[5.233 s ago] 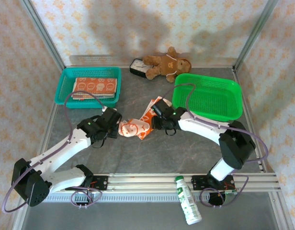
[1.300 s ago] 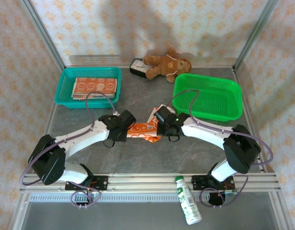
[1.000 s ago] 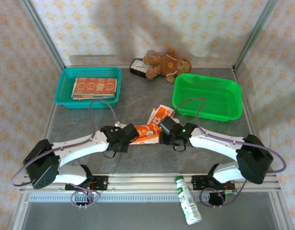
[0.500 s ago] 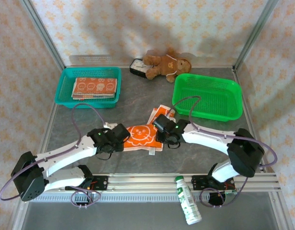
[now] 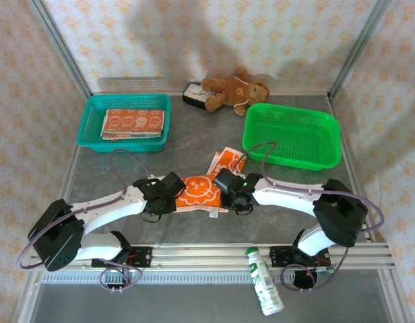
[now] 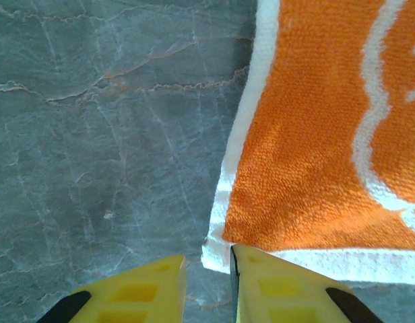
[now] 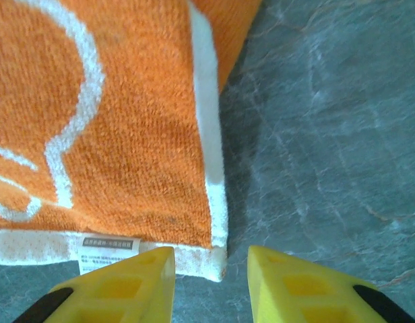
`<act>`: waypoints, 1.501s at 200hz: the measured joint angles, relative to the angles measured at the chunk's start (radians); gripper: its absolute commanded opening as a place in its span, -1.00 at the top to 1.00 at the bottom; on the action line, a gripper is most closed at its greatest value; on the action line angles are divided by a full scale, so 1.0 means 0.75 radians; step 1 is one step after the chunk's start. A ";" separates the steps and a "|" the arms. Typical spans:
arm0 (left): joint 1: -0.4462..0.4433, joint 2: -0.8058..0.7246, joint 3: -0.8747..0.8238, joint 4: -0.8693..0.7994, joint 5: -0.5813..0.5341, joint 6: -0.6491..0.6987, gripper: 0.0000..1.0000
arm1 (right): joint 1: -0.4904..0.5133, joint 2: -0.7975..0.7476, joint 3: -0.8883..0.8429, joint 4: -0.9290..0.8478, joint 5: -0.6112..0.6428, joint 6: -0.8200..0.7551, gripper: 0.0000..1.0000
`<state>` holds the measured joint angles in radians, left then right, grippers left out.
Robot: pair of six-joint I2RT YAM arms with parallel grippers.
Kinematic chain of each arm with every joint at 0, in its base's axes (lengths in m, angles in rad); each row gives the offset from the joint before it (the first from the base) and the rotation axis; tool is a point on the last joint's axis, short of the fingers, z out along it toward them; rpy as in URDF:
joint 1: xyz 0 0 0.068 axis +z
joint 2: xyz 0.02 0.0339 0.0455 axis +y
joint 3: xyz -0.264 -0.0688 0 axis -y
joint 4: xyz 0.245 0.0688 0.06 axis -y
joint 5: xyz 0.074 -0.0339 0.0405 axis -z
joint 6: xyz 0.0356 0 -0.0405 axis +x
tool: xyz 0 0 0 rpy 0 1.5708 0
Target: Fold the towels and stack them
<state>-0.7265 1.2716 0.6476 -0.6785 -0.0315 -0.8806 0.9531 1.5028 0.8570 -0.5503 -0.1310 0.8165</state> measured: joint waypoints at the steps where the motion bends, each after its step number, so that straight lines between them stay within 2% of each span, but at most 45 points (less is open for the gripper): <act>1: 0.001 0.002 0.000 0.002 -0.001 0.000 0.53 | 0.001 0.001 0.000 0.000 0.000 0.000 0.34; 63: 0.010 0.137 -0.011 0.097 -0.002 0.023 0.58 | 0.029 0.062 0.000 0.012 -0.001 -0.002 0.34; 80: 0.010 0.139 -0.011 0.102 -0.003 0.024 0.70 | 0.035 0.075 0.000 0.013 -0.001 -0.002 0.34; 153: 0.012 0.140 -0.011 0.103 -0.003 0.024 0.73 | 0.064 0.138 0.023 -0.004 0.003 -0.007 0.34; 166: 0.012 0.141 -0.011 0.103 -0.003 0.024 0.75 | 0.065 0.151 0.037 -0.018 0.006 -0.011 0.40; 182: 0.012 0.141 -0.011 0.103 -0.003 0.026 0.93 | 0.070 0.167 0.056 -0.045 0.017 -0.015 0.67; 193: 0.012 0.139 -0.011 0.103 -0.003 0.031 1.00 | 0.075 0.180 0.071 -0.054 0.022 -0.026 0.76; 211: 0.012 0.138 -0.011 0.104 -0.003 0.039 1.00 | 0.093 0.194 0.095 -0.043 0.029 -0.025 1.00; 262: 0.012 0.052 0.014 0.049 0.005 0.055 1.00 | 0.121 0.154 0.113 -0.049 0.080 -0.039 1.00; 300: 0.012 -0.129 0.303 -0.094 -0.073 0.103 1.00 | 0.097 0.025 0.329 -0.170 0.204 -0.115 1.00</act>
<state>-0.7174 1.1748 0.8745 -0.7486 -0.0864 -0.8032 1.0260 1.5215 1.1038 -0.6777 0.0223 0.7300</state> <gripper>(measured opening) 0.046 0.042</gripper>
